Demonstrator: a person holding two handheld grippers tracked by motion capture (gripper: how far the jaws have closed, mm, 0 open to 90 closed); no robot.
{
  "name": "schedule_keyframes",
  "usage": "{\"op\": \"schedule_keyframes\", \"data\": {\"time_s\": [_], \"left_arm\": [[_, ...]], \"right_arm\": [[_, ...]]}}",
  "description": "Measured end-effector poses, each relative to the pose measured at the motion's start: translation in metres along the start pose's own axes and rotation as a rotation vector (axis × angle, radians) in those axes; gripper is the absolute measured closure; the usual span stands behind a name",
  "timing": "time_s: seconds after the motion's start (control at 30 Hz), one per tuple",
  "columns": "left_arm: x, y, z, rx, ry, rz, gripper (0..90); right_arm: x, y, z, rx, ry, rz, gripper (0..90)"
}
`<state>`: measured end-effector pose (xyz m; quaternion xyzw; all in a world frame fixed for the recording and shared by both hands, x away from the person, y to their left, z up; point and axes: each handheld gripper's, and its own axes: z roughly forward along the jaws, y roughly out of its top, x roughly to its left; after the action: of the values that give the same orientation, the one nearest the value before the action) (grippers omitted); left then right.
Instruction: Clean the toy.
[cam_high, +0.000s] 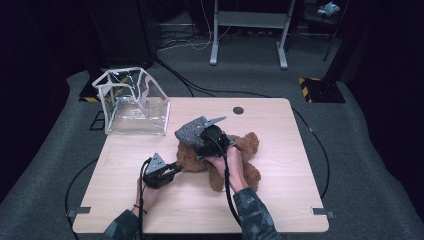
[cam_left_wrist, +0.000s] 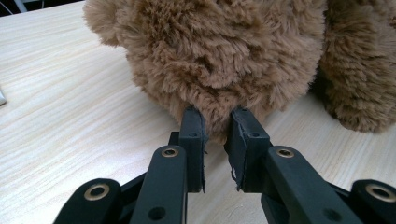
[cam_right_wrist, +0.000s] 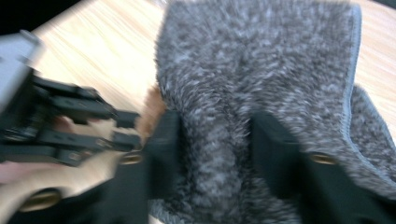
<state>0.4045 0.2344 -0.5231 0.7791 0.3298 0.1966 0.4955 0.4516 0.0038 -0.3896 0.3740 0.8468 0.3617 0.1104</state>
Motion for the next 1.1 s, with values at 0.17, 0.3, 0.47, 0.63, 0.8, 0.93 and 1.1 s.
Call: {"op": "schedule_keyframes", "data": {"time_s": [0.17, 0.3, 0.47, 0.63, 0.8, 0.93, 1.1], "left_arm": [[0.000, 0.000, 0.000, 0.011, -0.004, 0.007, 76.2], [0.000, 0.001, 0.000, 0.012, -0.003, 0.011, 76.3], [0.000, 0.000, 0.000, -0.001, 0.007, 0.005, 77.0], [0.000, 0.001, -0.001, -0.016, 0.017, 0.025, 81.9], [-0.001, 0.001, -0.001, -0.007, 0.005, 0.028, 84.9], [0.000, 0.001, -0.001, -0.010, 0.002, 0.031, 85.5], [-0.001, 0.000, -0.001, -0.027, 0.005, 0.028, 85.7]], "right_arm": [[-0.006, 0.004, -0.008, -0.063, 0.004, 0.010, 29.1], [-0.009, 0.009, -0.002, -0.066, -0.019, 0.031, 23.1], [-0.013, 0.014, 0.021, 0.019, -0.038, 0.083, 42.0], [-0.012, 0.012, 0.025, -0.013, -0.045, 0.104, 74.4], [-0.003, 0.013, 0.021, -0.031, -0.067, 0.059, 81.6], [0.005, 0.009, 0.018, -0.034, -0.061, 0.040, 82.0], [0.014, -0.001, 0.016, -0.034, -0.044, 0.011, 82.0]]}}
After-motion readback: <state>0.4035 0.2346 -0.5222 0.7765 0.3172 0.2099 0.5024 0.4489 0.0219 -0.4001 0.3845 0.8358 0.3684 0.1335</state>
